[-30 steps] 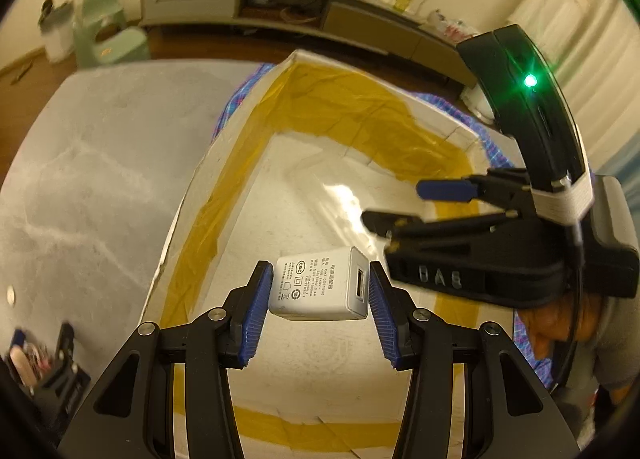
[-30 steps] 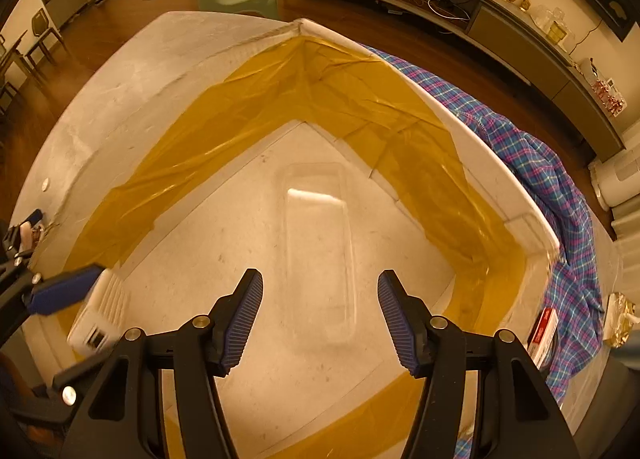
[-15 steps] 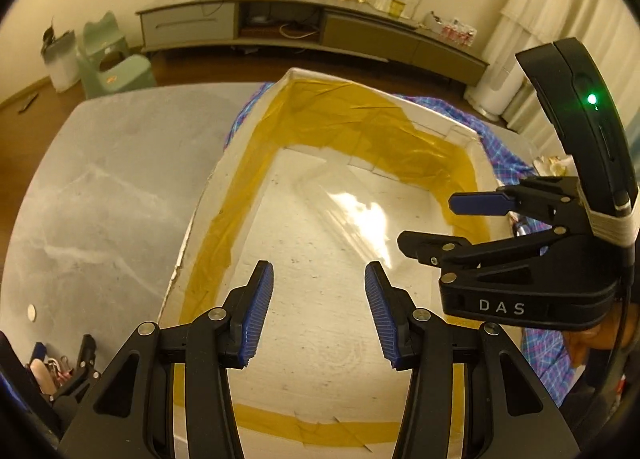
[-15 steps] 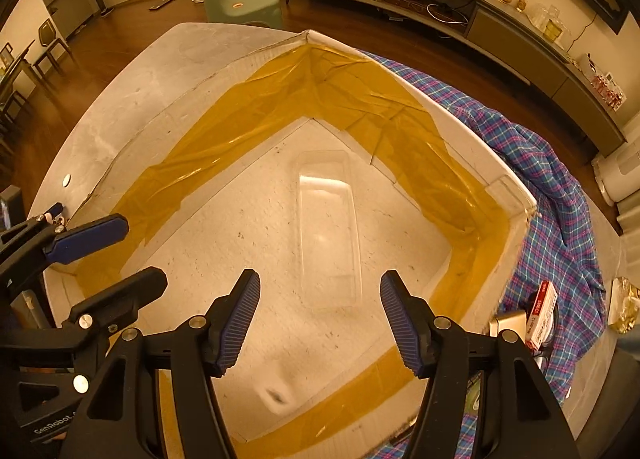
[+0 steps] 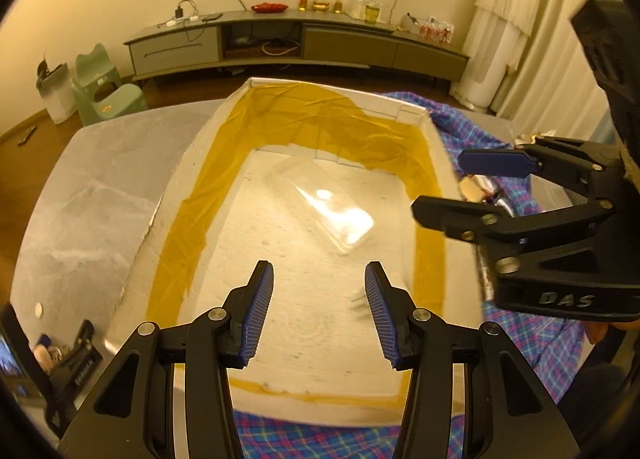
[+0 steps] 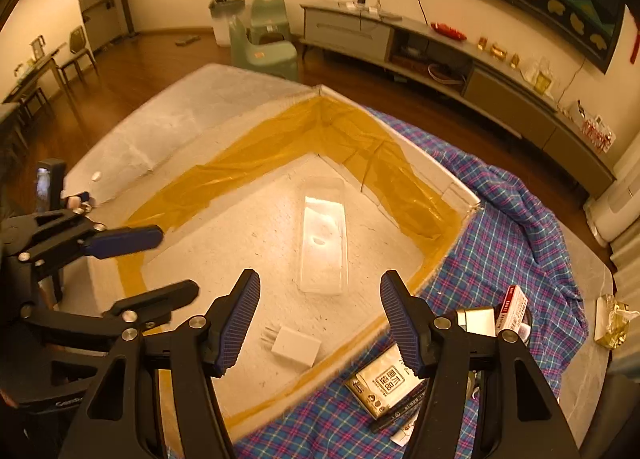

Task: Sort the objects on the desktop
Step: 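Withdraw both tools from the box back toward the remaining items, then grasp the white tissue pack with the left tool while the right tool grasps the green tape roll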

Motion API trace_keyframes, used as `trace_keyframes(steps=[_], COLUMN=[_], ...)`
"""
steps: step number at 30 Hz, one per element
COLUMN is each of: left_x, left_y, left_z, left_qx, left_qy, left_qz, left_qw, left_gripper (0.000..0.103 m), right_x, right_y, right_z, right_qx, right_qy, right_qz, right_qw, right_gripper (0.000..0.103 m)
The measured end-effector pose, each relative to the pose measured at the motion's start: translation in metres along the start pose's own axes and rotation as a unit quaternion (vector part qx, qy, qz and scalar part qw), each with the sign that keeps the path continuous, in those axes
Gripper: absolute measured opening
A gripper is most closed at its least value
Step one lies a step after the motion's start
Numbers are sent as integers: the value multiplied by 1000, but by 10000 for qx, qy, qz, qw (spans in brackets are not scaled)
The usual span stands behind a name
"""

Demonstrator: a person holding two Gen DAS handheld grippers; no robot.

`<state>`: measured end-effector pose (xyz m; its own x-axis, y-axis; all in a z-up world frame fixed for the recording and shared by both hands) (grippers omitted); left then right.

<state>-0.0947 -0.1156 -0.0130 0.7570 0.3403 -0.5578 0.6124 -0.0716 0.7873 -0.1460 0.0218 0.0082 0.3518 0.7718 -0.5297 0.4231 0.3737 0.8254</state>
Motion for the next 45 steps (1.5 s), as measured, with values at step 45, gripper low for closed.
trace_keyframes(steps=[45], left_x=[54], left_y=[-132], left_z=[-159], left_qx=[-381], left_qy=[-682], left_qz=[814], left_qw=[9936], left_gripper=[53], right_x=[178], right_y=[-71], right_z=[-130], right_qx=[-437], right_qy=[-1410], right_qz=[174], right_qw=[9889], right_gripper=[33])
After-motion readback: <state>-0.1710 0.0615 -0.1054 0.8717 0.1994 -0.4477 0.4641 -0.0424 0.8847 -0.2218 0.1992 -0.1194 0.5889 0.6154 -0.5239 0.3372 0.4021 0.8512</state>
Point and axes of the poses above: each gripper's, at about its wrist camera, not at the fingertips, and y roughly against the way its jaws point, z to its left, x to its underside, the point moved 1 cm from there along -y, roughly the way its jaws point, and after that the axes turned 14 degrees about y, right-handed, at the moved point
